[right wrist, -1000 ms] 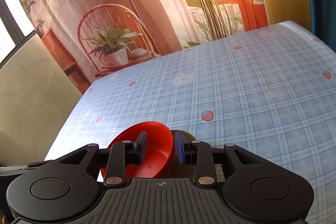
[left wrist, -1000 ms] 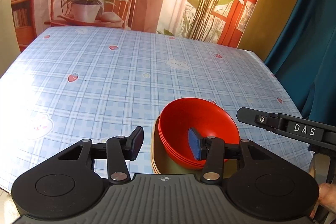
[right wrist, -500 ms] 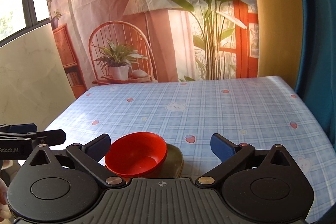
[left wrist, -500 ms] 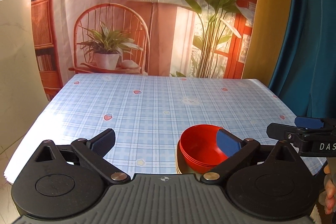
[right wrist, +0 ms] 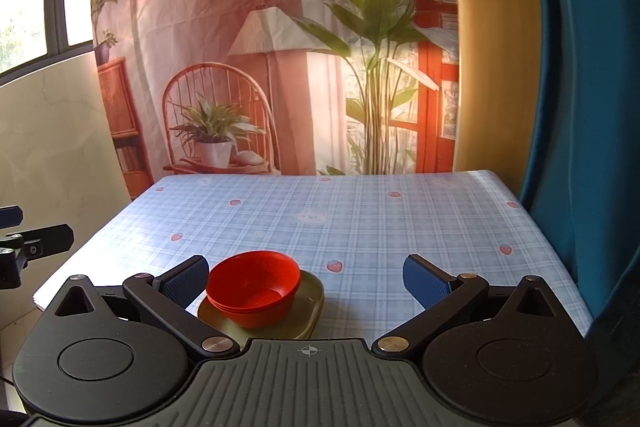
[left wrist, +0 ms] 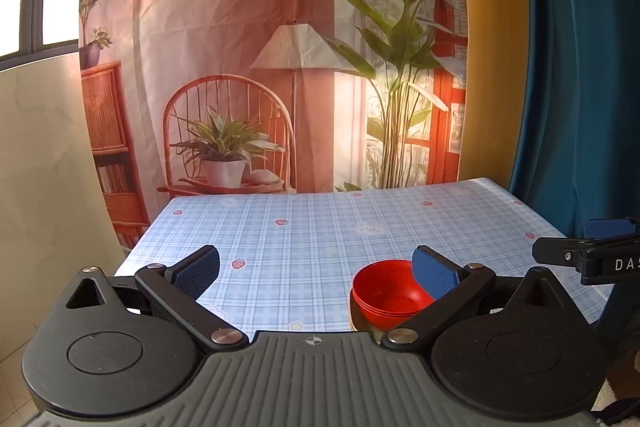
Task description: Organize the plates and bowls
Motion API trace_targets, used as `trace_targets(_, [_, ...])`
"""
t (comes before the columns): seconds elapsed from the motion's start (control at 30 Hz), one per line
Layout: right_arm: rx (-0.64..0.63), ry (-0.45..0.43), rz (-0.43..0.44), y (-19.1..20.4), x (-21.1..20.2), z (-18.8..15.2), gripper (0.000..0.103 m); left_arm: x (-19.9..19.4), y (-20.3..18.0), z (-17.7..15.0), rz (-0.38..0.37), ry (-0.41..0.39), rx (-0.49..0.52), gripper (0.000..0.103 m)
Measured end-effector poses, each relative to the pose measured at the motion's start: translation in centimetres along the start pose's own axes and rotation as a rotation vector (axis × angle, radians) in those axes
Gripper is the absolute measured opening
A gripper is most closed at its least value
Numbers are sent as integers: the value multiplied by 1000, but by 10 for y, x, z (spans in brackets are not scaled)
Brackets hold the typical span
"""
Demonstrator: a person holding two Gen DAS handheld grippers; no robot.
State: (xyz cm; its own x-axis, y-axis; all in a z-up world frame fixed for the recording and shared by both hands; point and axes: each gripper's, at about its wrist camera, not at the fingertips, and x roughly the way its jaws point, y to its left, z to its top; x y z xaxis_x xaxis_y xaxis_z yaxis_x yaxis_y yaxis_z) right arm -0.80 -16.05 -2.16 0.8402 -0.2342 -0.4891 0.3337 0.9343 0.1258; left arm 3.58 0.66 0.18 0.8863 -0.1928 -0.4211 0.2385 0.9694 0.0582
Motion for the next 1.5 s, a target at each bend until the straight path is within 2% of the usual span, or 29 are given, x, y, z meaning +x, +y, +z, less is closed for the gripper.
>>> trace_targets(0.1, [16,-9,7,-2,-10,-4,103,-5,-1,-3,-21,4,-12,103])
trace_targets(0.23, [29,-10,15,0,-14,-12,103,-4,-2,-9,-10,35,-26,103])
trace_targets(0.47, [-17,-42,1,10,-19,-10,103,-14,-2,-12,12,2,-28,103])
trace_targets(1.5, [-5,-57,-6,7,-20,-12,103,-8,5,-16,15,58,-67,103])
